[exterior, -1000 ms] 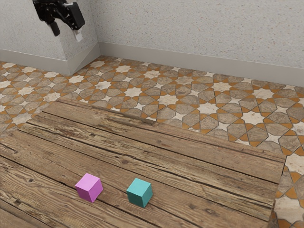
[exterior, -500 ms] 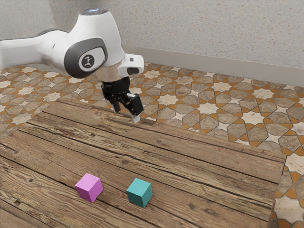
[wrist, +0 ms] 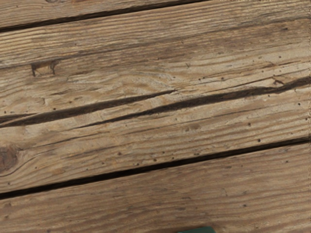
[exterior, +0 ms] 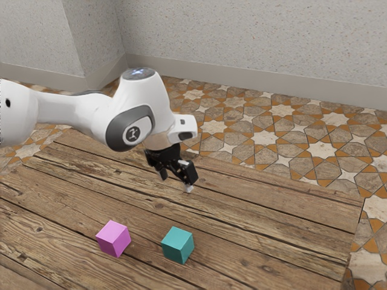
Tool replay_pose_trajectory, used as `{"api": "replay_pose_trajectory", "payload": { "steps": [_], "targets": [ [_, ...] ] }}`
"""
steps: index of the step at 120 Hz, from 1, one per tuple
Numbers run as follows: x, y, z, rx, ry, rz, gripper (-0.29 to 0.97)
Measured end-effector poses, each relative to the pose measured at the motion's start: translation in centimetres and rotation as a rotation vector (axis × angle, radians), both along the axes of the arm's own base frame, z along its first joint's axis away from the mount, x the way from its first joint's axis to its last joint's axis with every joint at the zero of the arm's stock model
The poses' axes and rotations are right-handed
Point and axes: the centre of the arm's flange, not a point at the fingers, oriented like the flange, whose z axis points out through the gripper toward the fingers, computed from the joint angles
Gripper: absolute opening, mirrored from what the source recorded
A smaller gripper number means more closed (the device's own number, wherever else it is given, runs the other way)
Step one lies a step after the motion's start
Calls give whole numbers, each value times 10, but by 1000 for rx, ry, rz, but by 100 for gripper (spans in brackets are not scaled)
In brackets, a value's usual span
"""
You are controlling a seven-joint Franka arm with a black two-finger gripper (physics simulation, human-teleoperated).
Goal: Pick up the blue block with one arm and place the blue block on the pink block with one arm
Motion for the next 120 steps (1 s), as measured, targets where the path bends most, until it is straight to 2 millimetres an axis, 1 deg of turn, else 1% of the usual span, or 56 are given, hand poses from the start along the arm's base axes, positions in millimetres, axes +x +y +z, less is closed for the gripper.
{"api": "replay_pose_trajectory", "payload": {
  "steps": [14,27,36,45,57,66,76,95,120],
  "targets": [
    [-11,-11,-17,-18,19,6,66],
    [-19,-24,-27,-26,21,-1,66],
    [-23,-28,-36,-27,27,-2,66],
    [-25,-27,-43,-29,28,9,66],
    [-28,-17,-54,-33,36,39,66],
    [-28,-10,-59,-36,37,60,66],
    [-30,-6,-61,-40,33,73,66],
    [-39,-11,-64,-44,33,70,66],
    [-53,-23,-71,-50,36,55,66]
  ]
}}
